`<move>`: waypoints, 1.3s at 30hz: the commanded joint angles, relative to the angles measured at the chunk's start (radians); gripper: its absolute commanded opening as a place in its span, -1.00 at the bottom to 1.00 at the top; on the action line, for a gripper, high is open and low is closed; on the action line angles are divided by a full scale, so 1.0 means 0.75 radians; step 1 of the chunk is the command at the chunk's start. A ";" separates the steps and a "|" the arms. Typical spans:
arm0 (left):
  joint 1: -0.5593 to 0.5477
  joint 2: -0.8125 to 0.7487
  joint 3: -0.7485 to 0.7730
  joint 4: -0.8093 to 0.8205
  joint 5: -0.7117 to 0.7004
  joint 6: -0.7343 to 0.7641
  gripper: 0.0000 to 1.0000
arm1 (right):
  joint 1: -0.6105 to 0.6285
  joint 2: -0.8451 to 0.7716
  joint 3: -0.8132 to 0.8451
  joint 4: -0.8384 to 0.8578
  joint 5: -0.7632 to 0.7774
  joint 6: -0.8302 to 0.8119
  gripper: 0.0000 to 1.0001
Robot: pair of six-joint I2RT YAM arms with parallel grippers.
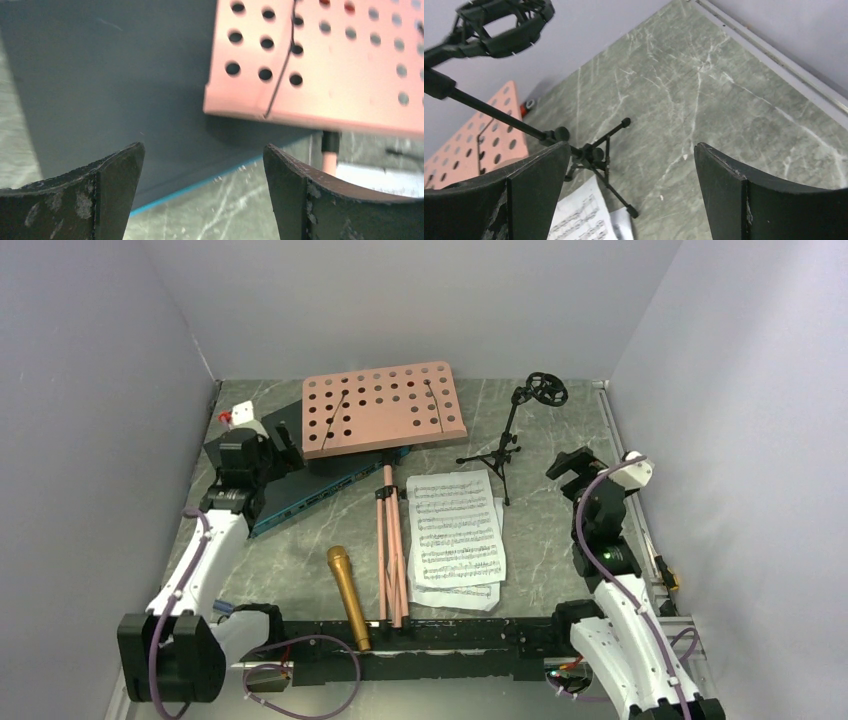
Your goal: Set up the instrument practice props
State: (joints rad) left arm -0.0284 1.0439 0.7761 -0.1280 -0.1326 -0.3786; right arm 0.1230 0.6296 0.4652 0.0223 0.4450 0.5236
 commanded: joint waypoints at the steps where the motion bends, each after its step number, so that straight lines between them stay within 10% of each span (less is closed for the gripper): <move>1: 0.008 0.111 0.092 -0.196 0.349 -0.016 0.88 | -0.010 0.074 0.177 -0.194 -0.102 0.103 0.99; 8: 0.093 0.166 0.022 0.036 0.812 -0.089 0.88 | -0.017 0.133 0.349 -0.367 -0.242 0.063 1.00; 16: 0.121 0.039 -0.023 -0.083 0.480 -0.264 0.88 | -0.015 -0.013 0.311 -0.312 -0.449 0.022 0.99; 25: 0.124 0.032 -0.066 -0.073 0.598 -0.325 0.88 | 0.016 0.188 0.421 -0.288 -0.860 -0.007 0.99; 39: -0.179 0.296 -0.019 -0.021 0.646 -0.305 0.88 | 0.538 0.620 0.467 -0.116 -0.836 0.020 0.99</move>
State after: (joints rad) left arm -0.0887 1.2400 0.7174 -0.1665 0.3626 -0.6197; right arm 0.4717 1.0153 0.7586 -0.1612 -0.1902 0.5243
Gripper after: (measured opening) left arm 0.941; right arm 0.994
